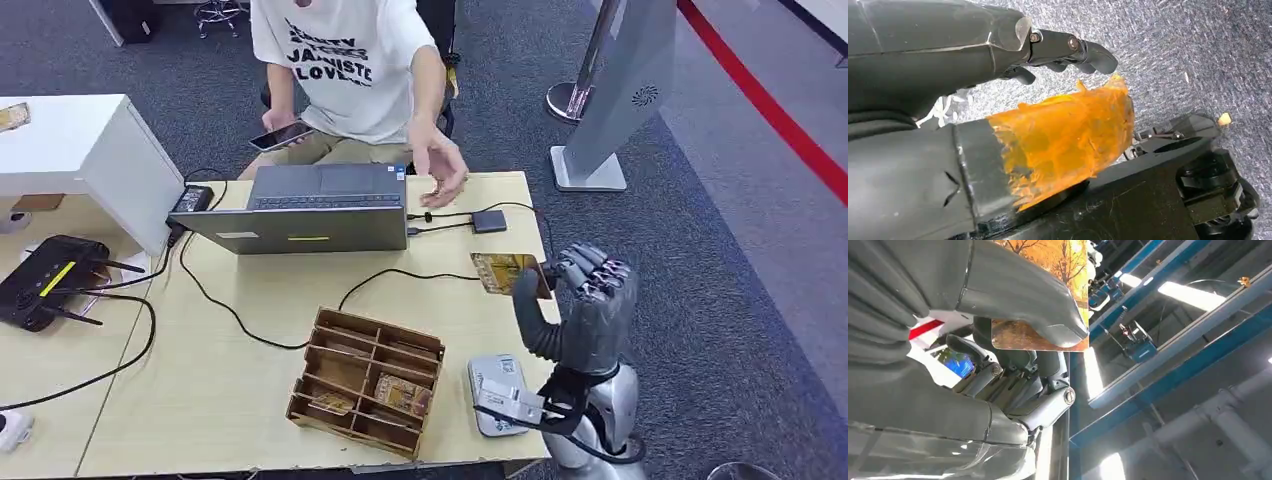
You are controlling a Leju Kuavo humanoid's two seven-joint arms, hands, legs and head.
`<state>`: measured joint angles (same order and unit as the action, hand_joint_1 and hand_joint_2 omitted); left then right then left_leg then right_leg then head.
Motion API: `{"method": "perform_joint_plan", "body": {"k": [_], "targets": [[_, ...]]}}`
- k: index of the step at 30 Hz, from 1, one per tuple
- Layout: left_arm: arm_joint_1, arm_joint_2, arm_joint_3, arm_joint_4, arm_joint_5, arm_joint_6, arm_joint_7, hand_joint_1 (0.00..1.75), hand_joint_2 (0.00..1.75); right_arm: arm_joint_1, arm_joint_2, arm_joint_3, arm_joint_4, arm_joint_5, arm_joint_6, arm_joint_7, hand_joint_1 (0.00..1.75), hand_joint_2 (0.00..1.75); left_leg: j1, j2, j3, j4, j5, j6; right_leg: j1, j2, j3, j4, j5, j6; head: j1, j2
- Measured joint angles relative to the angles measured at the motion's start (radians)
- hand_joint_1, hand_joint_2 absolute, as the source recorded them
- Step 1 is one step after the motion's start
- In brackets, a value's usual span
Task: Pass the card to the sensor for recognition and then transmit it.
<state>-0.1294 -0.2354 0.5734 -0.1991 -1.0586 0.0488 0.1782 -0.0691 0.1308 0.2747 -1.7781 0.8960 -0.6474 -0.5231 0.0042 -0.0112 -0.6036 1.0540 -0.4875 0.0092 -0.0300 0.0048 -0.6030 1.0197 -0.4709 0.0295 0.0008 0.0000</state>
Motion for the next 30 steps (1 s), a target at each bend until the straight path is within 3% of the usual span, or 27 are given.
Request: {"method": "perform_joint_plan", "body": {"k": [13,30], "targets": [[-0.031,-0.008,-0.046,0.000,-0.054,-0.040,0.023,0.00,0.00,-0.243,0.000,0.114,0.162,0.182,0.000,0.225,1.75,1.75,0.000,0.000,0.001,0.000,0.001,0.000,0.000,0.000,0.000,0.001,0.001,-0.001,0.000,0.000],[-0.035,-0.008,-0.068,0.000,-0.058,-0.042,0.023,0.00,0.00,-0.327,-0.002,0.167,0.269,0.205,0.000,0.252,1.75,1.75,0.000,0.000,0.000,0.000,0.000,0.000,0.000,0.000,0.000,0.000,0.000,0.000,0.000,0.000]]}}
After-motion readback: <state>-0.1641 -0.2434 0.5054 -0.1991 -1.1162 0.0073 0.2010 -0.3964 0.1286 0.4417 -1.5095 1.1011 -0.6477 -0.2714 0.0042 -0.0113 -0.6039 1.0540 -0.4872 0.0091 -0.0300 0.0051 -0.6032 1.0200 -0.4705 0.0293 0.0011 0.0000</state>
